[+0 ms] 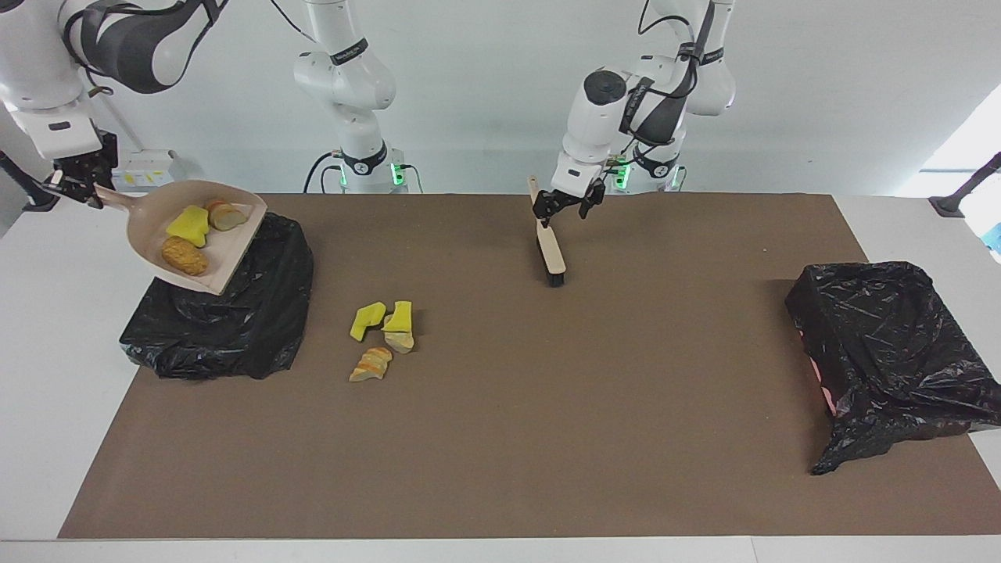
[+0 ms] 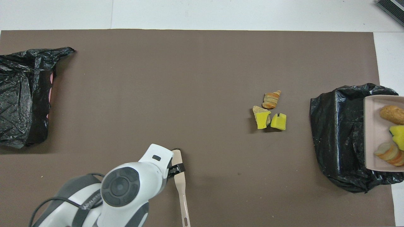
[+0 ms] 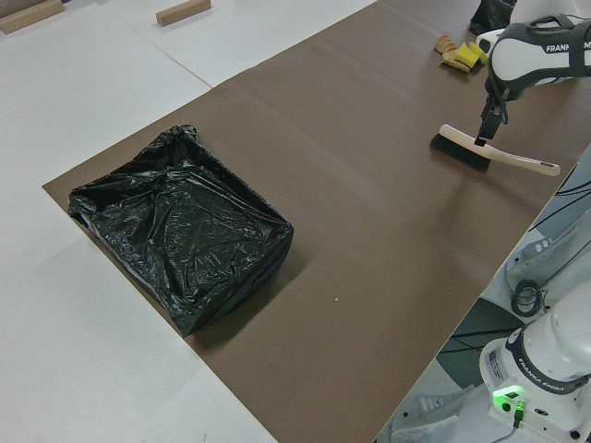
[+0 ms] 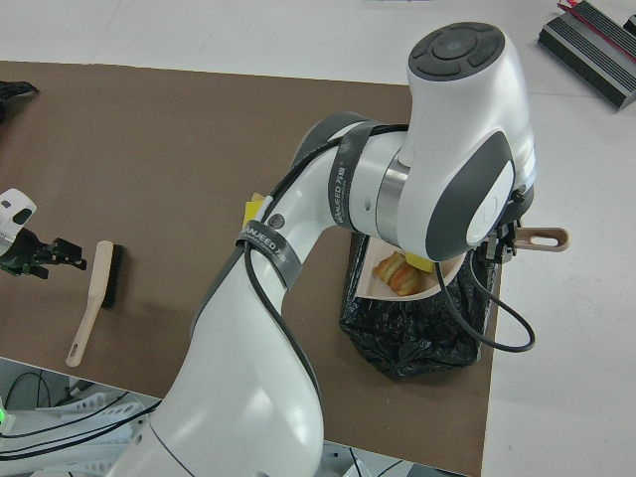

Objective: Sweep and dump trash in bin
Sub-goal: 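Carry the dustpan to the trash bag with the right gripper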

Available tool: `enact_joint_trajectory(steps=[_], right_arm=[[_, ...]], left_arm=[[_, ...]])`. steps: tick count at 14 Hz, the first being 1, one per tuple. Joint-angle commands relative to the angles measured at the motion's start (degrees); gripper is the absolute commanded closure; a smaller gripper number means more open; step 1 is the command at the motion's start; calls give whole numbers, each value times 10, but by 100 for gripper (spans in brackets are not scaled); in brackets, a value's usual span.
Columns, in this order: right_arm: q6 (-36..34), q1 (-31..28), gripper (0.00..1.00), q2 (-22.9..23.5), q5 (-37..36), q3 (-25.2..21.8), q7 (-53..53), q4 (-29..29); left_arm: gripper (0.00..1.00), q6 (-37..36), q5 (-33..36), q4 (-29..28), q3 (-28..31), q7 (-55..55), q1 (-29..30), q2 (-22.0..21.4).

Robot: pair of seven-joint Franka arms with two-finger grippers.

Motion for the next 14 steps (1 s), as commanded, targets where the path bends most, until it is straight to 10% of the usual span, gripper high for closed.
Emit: enact_joint_trajectory(steps=[1, 14], right_arm=[[63, -18, 100, 16, -55, 9, -28, -18], [108, 52, 100, 19, -272, 20, -48, -60]], left_arm=[[0, -51, 3, 61, -6, 76, 80, 12], [0, -343, 61, 409, -4, 410, 325, 116]])
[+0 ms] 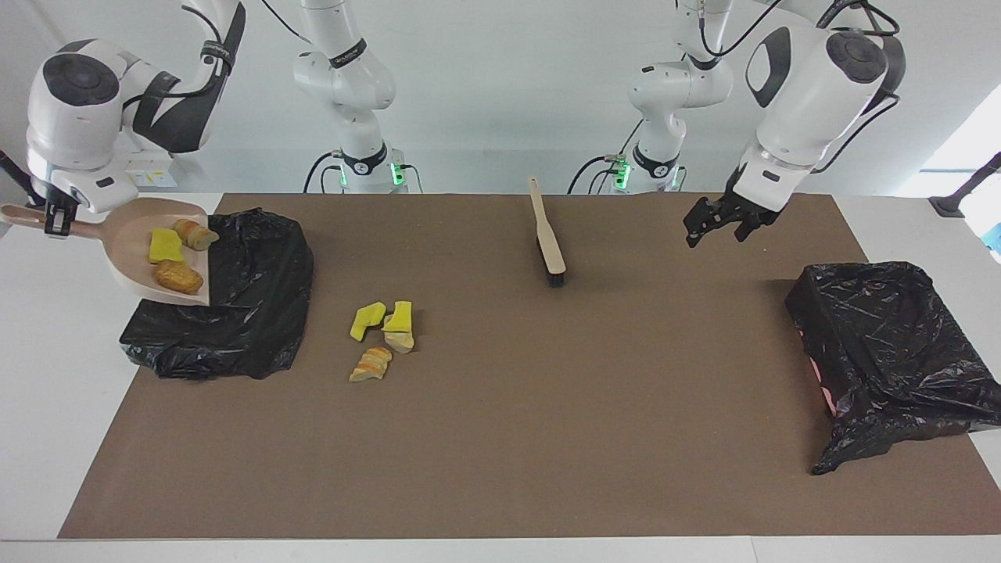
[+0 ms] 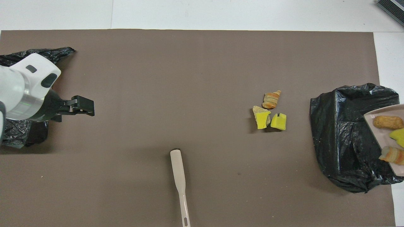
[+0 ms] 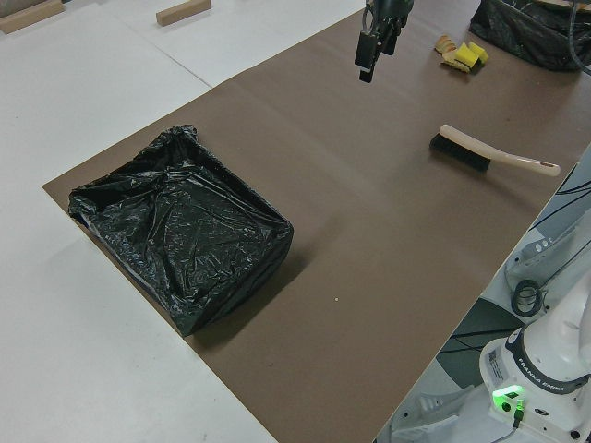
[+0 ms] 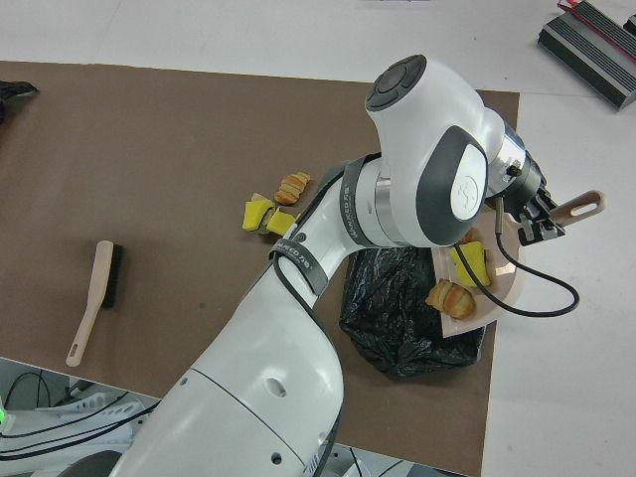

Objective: Sweep and dump trash in bin
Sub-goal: 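Tip the dustpan over the trash bag with the right gripper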

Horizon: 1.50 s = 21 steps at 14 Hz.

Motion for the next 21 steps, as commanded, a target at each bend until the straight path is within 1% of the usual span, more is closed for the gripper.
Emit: enact_joint_trajectory(steps=[1, 3, 5, 6, 8, 9, 13, 17, 19, 21], right_arm=[[0, 11, 100, -18, -28, 0, -12, -18], [-2, 29, 100, -30, -42, 0, -11, -29], [-38, 49, 100, -44, -56, 0, 22, -38], [-48, 51, 100, -48, -58, 0, 31, -41], [-58, 67, 100, -52, -61, 0, 40, -42], [-74, 70, 100, -53, -74, 1, 59, -42], [-98, 86, 100, -62, -126, 1, 144, -48], [-110, 119, 100, -98, -152, 2, 220, -102], [-114, 153, 100, -133, -178, 1, 255, -147], [-113, 165, 100, -148, -213, 1, 280, -172]], left_arm=[[0, -72, 10, 60, -8, 58, 42, 7], [0, -83, 9, 65, -2, 88, 59, -5], [0, -82, 9, 64, -8, 98, 70, -21], [0, -73, 9, 64, -9, 100, 66, -20], [0, -77, 9, 63, -8, 101, 69, -21], [0, -76, 9, 63, -8, 101, 69, -21], [0, -76, 9, 63, -8, 101, 69, -21], [0, -82, 9, 62, -8, 99, 65, -20], [0, -78, 10, 57, -1, 100, 49, -22], [0, -70, 10, 57, 71, 101, -19, -20]])
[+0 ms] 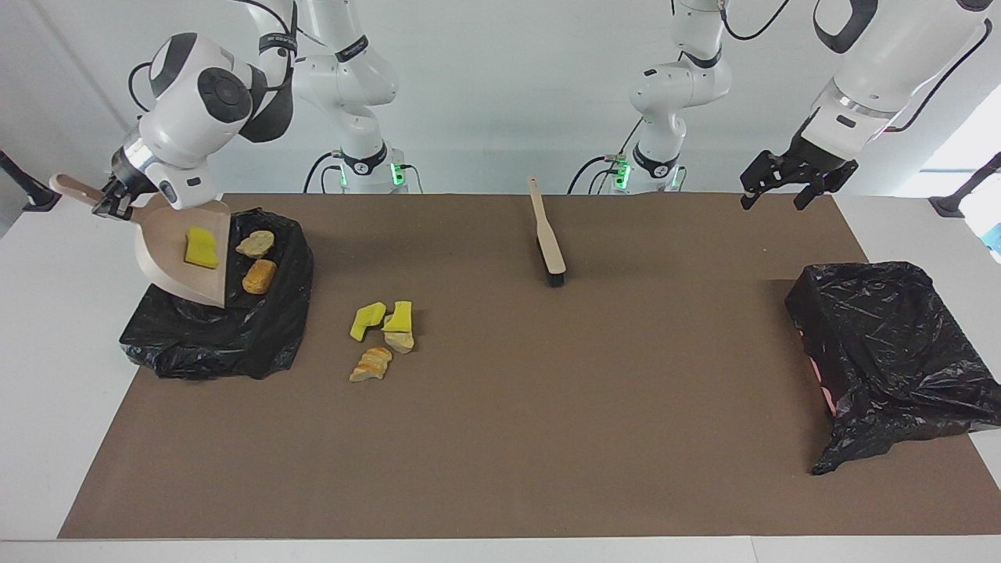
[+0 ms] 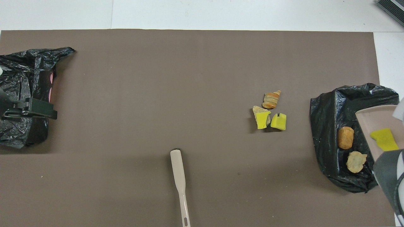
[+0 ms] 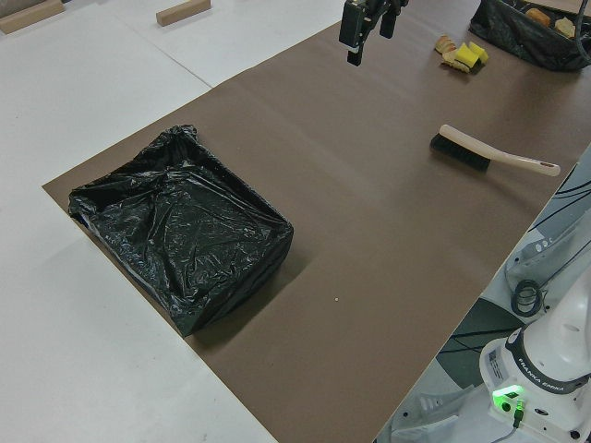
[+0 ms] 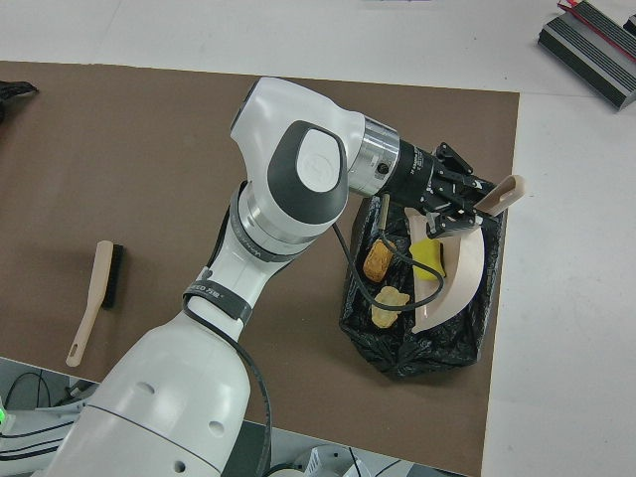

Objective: Sweep and dump trash in bin
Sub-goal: 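Tip the dustpan over the trash bag with the right gripper, then bring the dustpan back and set it on the table center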

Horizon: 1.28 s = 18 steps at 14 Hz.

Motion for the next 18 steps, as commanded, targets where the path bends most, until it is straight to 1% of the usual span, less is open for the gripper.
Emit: enact_joint_trajectory(steps=[1, 4, 7, 8, 9, 11, 12, 15, 16, 18], right_arm=[[1, 11, 100, -48, -43, 1, 32, -55], [-11, 31, 100, -58, -72, 1, 43, -65], [-77, 65, 100, -60, -83, 2, 47, -58], [-97, 70, 100, -65, -74, 13, 47, -48], [-123, 71, 100, -70, -53, 21, 50, -28], [-175, 71, 100, -73, 32, 41, 49, 21], [-211, 71, 100, -71, 50, 58, 63, 39], [-282, 71, 100, -66, 138, 113, 167, 69], [-294, 71, 100, -62, 171, 123, 221, 79], [-301, 71, 100, -53, 259, 135, 341, 94]], left_arm=[[0, 6, 9, -3, 85, 7, -81, -3], [0, 22, 9, -2, 142, 6, -130, -1], [0, 20, 9, -1, 145, 7, -124, -4], [0, 20, 9, -1, 146, 7, -124, -4], [0, 20, 9, -1, 146, 7, -124, -4], [0, 20, 9, -1, 145, 7, -124, -4], [0, 20, 9, -1, 145, 7, -124, -4], [0, 25, 10, 2, 145, 12, -124, -1], [0, 21, 10, 5, 144, 19, -125, -4], [0, 20, 11, 7, 147, 72, -124, -4]])
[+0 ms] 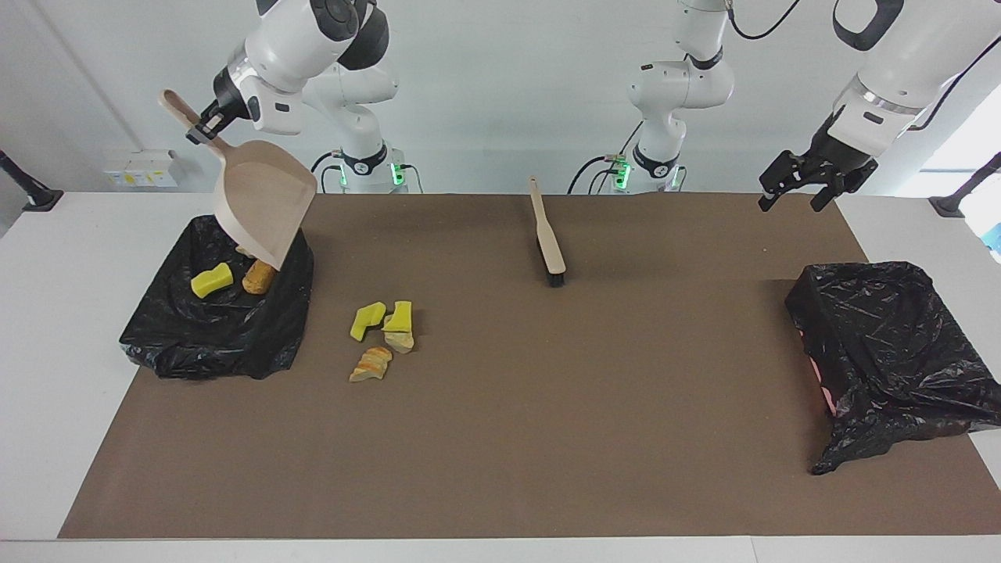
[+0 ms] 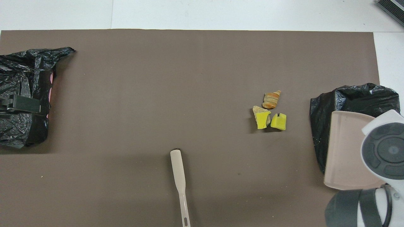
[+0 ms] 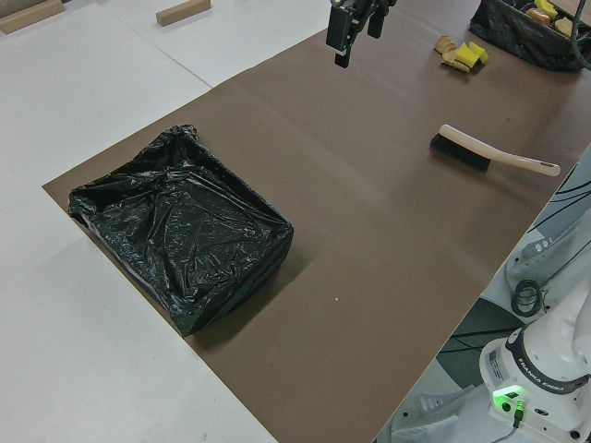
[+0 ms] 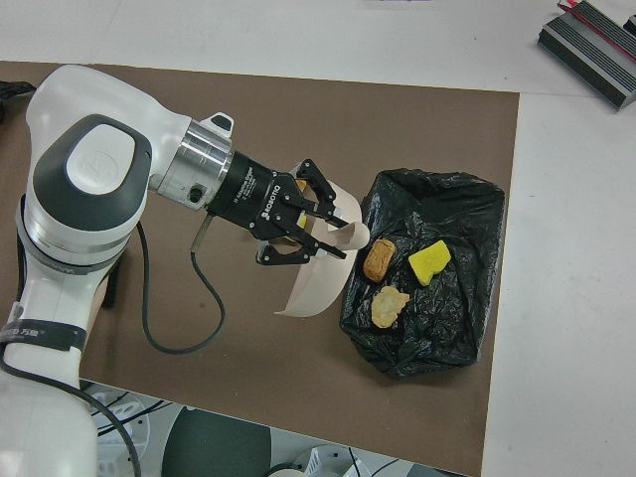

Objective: Sweep and dump trash in bin
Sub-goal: 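Bring the dustpan back and set it on the table center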

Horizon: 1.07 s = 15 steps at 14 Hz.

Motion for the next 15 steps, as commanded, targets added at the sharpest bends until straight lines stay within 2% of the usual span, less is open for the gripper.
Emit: enact_joint_trajectory(steps=[1, 5, 7, 8, 10, 12, 15], right_arm=[[-8, -4, 100, 19, 96, 6, 128, 28], [29, -2, 100, 24, 247, 9, 358, 37], [58, -2, 100, 43, 323, 21, 483, 57], [60, 0, 100, 63, 338, 29, 531, 75], [63, 32, 100, 127, 341, 54, 648, 124], [75, 65, 100, 190, 367, 54, 749, 174], [108, 107, 100, 308, 388, 54, 860, 284]], left_arm=[[0, 1, 12, 6, 9, 50, -10, -4], [0, 4, 49, 6, 4, 47, -19, -7], [0, 4, 49, 1, 4, 45, -17, -13], [0, 3, 49, 1, 4, 42, -18, -13], [0, 5, 49, 0, 3, 4, -18, -13], [0, 3, 52, -1, 3, 6, -19, -14], [0, -1, 54, -4, -4, 18, -20, -17]])
